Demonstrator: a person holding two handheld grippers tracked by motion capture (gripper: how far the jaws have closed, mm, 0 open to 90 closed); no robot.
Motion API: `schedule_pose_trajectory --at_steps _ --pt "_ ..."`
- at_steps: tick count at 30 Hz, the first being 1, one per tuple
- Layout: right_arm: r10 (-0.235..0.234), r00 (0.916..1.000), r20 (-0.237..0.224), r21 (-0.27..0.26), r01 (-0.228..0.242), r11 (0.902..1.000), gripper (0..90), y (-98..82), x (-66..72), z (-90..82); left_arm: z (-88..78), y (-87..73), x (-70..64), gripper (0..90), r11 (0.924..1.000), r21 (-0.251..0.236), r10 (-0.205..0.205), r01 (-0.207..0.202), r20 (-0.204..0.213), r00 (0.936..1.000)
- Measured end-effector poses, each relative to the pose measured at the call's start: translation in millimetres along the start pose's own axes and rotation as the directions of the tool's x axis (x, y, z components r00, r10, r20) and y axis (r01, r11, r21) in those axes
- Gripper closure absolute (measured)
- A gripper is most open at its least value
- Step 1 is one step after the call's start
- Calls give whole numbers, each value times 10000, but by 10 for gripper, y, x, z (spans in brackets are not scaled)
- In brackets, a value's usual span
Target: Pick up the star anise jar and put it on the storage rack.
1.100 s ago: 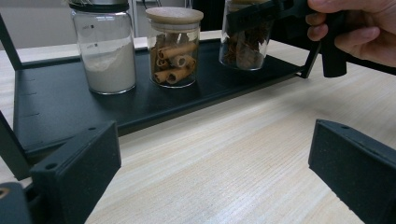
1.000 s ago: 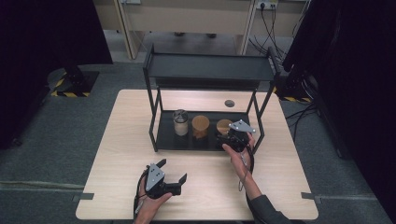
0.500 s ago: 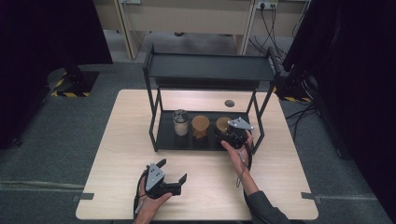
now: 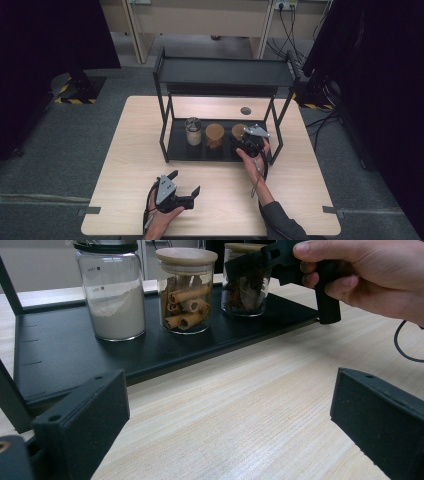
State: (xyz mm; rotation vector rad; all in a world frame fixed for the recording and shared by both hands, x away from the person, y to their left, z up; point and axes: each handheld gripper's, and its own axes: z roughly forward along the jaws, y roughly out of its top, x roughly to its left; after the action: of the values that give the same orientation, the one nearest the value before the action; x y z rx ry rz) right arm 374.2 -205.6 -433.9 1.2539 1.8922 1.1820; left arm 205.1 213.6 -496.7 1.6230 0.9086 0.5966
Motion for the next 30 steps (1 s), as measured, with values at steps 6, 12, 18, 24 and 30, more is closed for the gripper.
schedule_pose_trajectory --at_steps 6,12,18,24,30 --pt "-35 10000 51 -40 35 10000 261 11 20 24 -1 0 1 19 10000 -1 3 -3 3 10000" --pt "-118 9999 32 -66 118 9999 261 19 42 54 0 -1 1 18 10000 -5 0 0 4 10000" --pt "-113 9999 60 -15 113 9999 261 10 50 77 0 -1 1 18 10000 -5 -1 1 4 10000" --pt "-118 9999 72 1 118 9999 261 -8 55 87 -1 -1 1 18 10000 -5 -4 4 4 10000" --pt "-162 9998 68 -32 162 9999 260 -25 63 89 -1 -2 0 18 10000 -8 1 -1 3 10000"
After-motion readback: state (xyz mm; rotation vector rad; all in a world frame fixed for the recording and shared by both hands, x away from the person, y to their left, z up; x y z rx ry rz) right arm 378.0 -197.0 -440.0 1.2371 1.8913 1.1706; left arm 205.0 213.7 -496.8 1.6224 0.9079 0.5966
